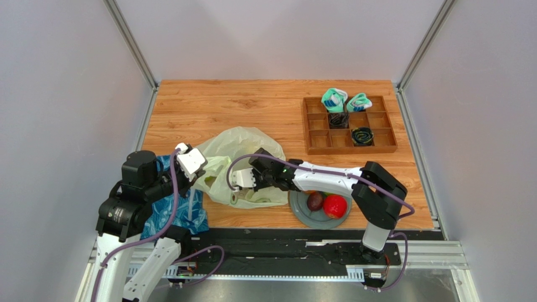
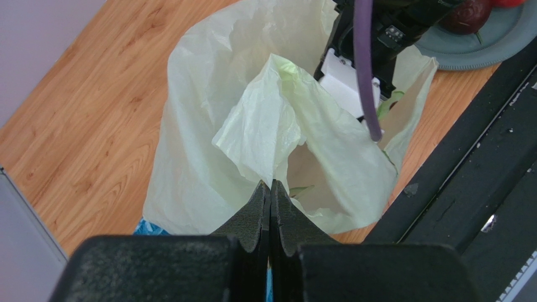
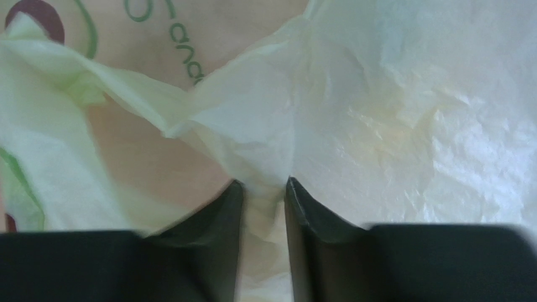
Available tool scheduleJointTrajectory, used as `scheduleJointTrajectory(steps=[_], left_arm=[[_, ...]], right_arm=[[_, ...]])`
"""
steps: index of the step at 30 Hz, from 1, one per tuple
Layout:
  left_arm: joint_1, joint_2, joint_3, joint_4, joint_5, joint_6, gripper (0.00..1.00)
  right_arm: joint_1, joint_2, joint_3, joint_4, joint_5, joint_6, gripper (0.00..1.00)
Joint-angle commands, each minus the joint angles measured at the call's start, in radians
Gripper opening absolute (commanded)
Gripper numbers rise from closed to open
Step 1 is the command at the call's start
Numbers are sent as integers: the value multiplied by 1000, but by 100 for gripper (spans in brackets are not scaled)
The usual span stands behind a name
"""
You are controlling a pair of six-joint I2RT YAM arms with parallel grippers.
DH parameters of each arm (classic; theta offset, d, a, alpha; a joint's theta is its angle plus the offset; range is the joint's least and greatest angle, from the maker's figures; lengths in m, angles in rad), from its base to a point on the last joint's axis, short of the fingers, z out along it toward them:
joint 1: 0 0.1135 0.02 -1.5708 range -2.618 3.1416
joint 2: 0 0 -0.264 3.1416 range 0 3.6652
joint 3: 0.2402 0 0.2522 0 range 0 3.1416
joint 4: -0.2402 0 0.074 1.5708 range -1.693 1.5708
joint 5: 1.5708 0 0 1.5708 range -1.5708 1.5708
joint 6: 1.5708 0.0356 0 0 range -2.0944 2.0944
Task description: Take the fake fruits out of the plastic bag
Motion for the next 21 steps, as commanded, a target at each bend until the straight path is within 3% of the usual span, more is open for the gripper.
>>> scheduleJointTrajectory(steps=[1, 3, 6, 7, 9, 10, 14, 18, 20, 21], left_arm=[[9, 21, 18, 47, -10, 14, 0], [9, 41, 29, 88, -47, 12, 0], [9, 115, 66, 212, -55, 47, 0], [9, 145, 107, 234, -52, 55, 0], [9, 254, 170, 264, -37, 75, 0], [9, 295, 251, 284, -38, 83, 0], [10, 451, 463, 350, -82, 109, 0], [12, 479, 600, 357, 12, 106, 0], [12, 456, 621, 306, 49, 95, 0], [10, 419, 615, 279, 95, 95, 0]], right_arm=[[-22, 3, 125, 128, 109, -20, 14], [-46, 3, 247, 112, 92, 21, 1], [-120, 62, 450, 34, 23, 183, 0], [-141, 90, 631, 0, -4, 233, 0], [-212, 184, 807, -100, -93, 369, 0], [-233, 212, 974, -123, -119, 396, 0], [-306, 317, 1257, -180, -150, 482, 0], [-333, 230, 1168, -172, -153, 520, 0], [-339, 110, 1051, -207, -185, 540, 0], [-339, 64, 890, -214, -196, 548, 0]])
